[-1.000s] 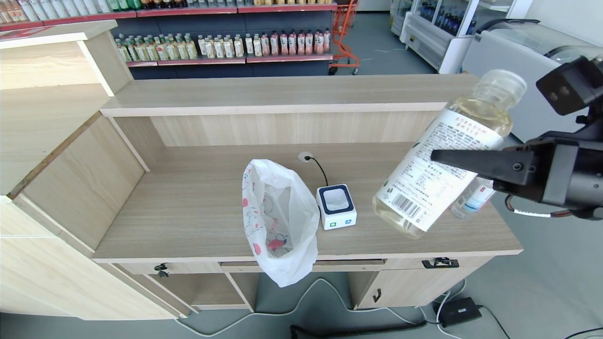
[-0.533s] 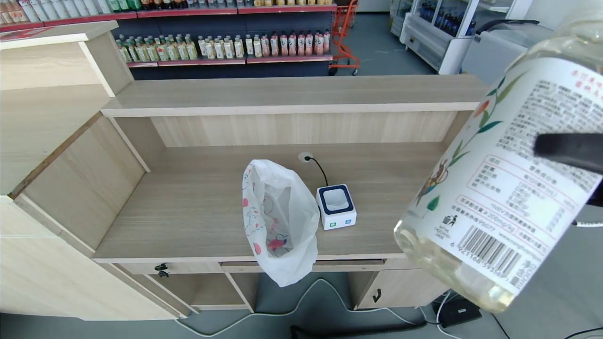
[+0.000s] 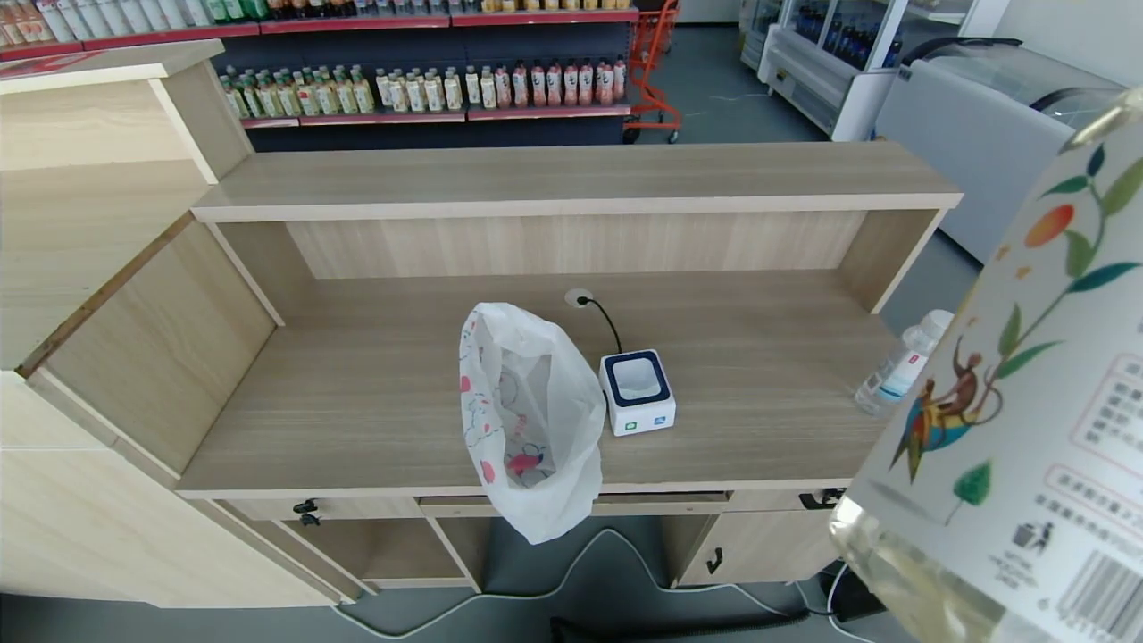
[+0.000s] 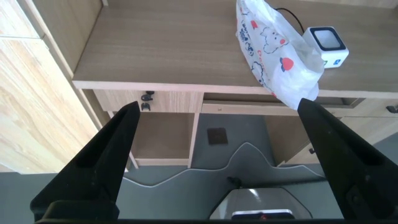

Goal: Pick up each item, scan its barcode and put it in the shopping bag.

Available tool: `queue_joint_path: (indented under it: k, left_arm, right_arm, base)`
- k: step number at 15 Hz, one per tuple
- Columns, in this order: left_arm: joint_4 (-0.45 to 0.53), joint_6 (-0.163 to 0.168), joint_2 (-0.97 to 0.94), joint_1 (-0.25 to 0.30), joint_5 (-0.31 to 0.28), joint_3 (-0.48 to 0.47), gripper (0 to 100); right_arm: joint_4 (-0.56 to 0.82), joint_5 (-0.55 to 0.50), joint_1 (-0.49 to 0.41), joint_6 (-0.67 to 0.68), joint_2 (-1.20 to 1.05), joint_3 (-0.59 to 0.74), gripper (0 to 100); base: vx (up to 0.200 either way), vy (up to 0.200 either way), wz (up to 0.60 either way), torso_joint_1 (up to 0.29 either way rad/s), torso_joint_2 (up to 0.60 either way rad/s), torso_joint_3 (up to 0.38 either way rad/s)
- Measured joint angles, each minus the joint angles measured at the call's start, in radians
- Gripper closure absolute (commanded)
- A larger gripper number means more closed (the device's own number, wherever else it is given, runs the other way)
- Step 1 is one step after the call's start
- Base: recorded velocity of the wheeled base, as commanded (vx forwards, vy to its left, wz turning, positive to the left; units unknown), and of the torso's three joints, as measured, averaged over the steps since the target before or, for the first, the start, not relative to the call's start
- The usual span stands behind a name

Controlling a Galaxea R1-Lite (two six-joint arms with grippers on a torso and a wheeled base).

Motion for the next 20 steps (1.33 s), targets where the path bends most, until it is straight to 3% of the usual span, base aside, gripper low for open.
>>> queue_joint_path:
  k: [20]
  left_arm:
    - [0.0,0.0,0.0,0.0,0.0,0.0,0]
  right_arm:
    - [0.08,-0.003,-0.037,-0.006,-0.07,-0.002,100]
  base:
    - [0.0,0.0,0.0,0.0,0.0,0.0]
